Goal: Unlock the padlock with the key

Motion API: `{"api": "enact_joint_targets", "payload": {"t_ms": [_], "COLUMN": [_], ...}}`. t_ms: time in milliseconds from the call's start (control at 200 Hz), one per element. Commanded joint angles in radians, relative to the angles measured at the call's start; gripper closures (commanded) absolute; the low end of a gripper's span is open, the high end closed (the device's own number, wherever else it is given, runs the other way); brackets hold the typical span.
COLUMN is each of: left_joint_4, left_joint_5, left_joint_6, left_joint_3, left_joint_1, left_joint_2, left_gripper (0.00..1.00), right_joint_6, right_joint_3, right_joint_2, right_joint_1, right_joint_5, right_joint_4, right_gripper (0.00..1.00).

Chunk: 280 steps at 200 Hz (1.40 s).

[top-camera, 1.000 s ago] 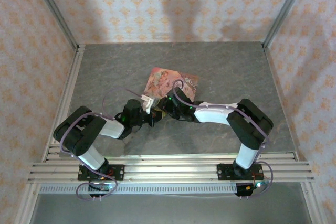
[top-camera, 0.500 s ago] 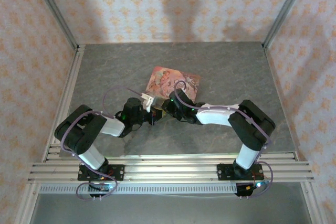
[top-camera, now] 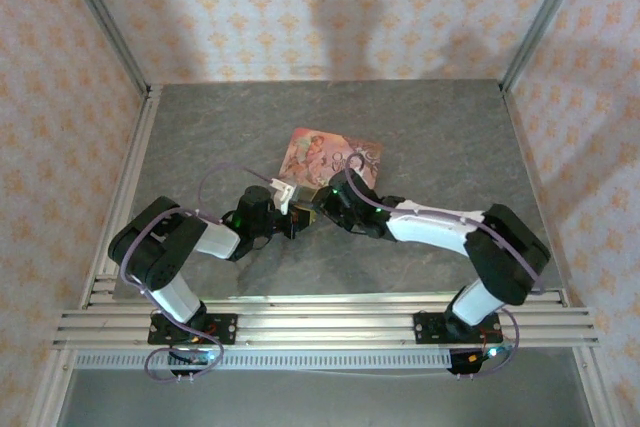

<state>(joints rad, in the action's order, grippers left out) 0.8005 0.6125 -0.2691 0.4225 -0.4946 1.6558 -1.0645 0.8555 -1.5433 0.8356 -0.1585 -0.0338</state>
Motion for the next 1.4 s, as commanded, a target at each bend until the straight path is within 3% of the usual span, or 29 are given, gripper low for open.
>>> {"api": "enact_joint_targets", "payload": {"t_ms": [0,245,616,831,1121,1396], "left_joint_4": [-0.114,-0.249,-0.297,-0.297,-0.399,-0.387], "left_joint_5": [-0.076,-0.100,0.270,0.375,0.373,0.273], "left_joint_6": [0.048,0.115,-0.024,-0.055,-0.005,0.018], "left_joint_3": [0.015,0.031,0.113,0.141,0.159,0.096], "left_joint_1": [0.012,0.014,0.165,0.217,0.223,0.222], "left_joint_2": [-0.045,-0.125,-0.088,-0.023,-0.051,-0.122], "left_gripper": [1.00,1.00,1.00,1.00,1.00,1.00], "right_joint_6": [-0.005,-0.015,-0.001,0.029,0.000,-0.022], "right_joint_3": [-0.007,-0.034,-0.130,-0.143,-0.145,-0.015], "right_joint_2": [0.059,0.109,0.197,0.241,0.163,-0.028], "right_joint_1": [0.004,0.005,0.005,0.005,0.004,0.043], "right_joint_5": [0.087,0.149,0.228,0.247,0.131,0.036], "right_joint_4": [0.088,0.130,0.109,0.130,0.015,-0.062], "right_gripper": [0.56,0.55,0.55,0.54,0.54,0.49]}}
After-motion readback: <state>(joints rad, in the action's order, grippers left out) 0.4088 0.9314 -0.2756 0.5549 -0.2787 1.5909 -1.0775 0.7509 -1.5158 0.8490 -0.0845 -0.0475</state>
